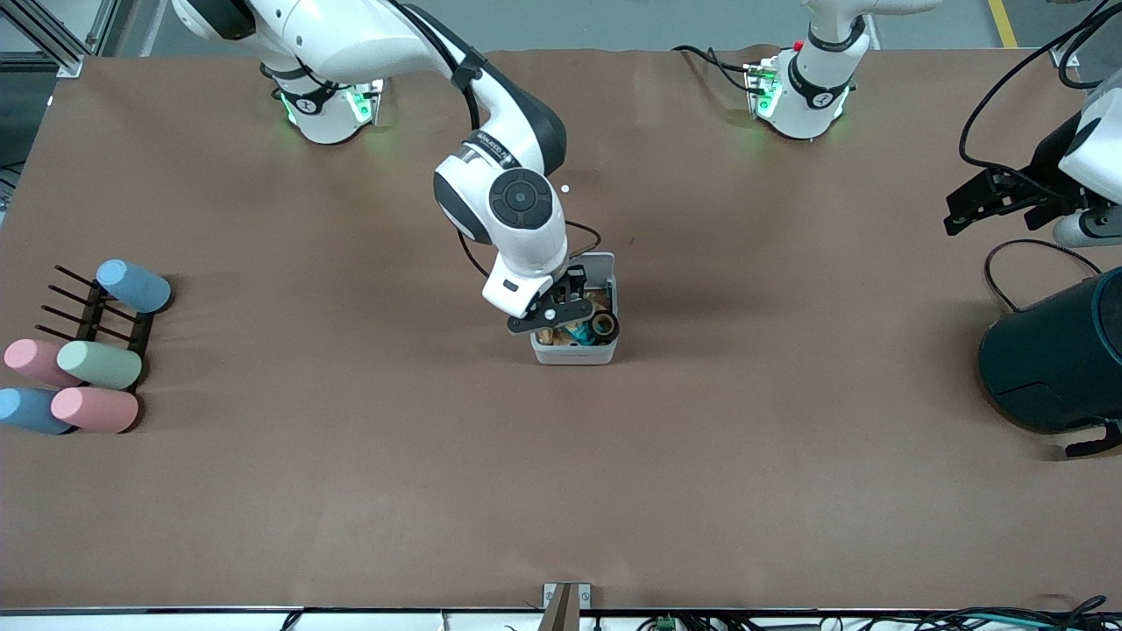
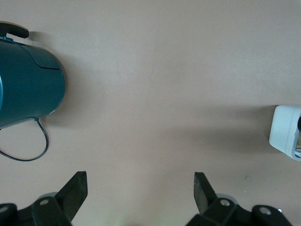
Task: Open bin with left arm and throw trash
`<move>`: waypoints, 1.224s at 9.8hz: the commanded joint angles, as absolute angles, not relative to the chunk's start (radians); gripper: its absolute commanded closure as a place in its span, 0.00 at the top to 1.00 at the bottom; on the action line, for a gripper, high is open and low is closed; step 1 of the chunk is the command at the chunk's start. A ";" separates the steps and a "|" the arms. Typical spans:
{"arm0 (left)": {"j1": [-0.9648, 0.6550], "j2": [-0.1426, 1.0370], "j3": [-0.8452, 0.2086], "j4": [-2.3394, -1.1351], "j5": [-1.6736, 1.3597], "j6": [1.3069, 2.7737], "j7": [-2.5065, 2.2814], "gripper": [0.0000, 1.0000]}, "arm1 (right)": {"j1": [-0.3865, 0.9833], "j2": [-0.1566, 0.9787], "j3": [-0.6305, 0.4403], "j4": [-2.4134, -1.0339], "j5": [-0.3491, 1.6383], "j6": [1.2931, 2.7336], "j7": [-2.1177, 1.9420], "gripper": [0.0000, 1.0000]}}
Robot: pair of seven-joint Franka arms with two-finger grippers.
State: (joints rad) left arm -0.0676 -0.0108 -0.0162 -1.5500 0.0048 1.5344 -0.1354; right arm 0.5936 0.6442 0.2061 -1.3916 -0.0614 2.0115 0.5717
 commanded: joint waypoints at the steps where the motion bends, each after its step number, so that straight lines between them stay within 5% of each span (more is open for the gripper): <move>1: -0.064 -0.003 -0.014 -1.526 -0.011 1.516 -0.120 1.00 | 0.597 0.658 0.206 -1.368 -0.048 2.006 0.577 0.47; 6: -0.064 -0.003 -0.012 -1.525 -0.011 1.516 -0.120 1.00 | 0.504 0.650 0.207 -1.246 0.041 1.843 0.493 0.54; 8: -0.064 -0.003 -0.012 -1.525 -0.011 1.516 -0.120 1.00 | 0.386 0.641 0.207 -1.201 0.061 1.728 0.324 0.68; 10: -0.064 -0.003 -0.012 -1.525 -0.011 1.516 -0.120 1.00 | 0.255 0.579 0.199 -1.203 0.060 1.656 0.110 1.00; 12: -0.064 -0.003 -0.012 -1.526 -0.011 1.517 -0.118 1.00 | 0.180 0.482 0.157 -1.201 0.026 1.535 0.040 1.00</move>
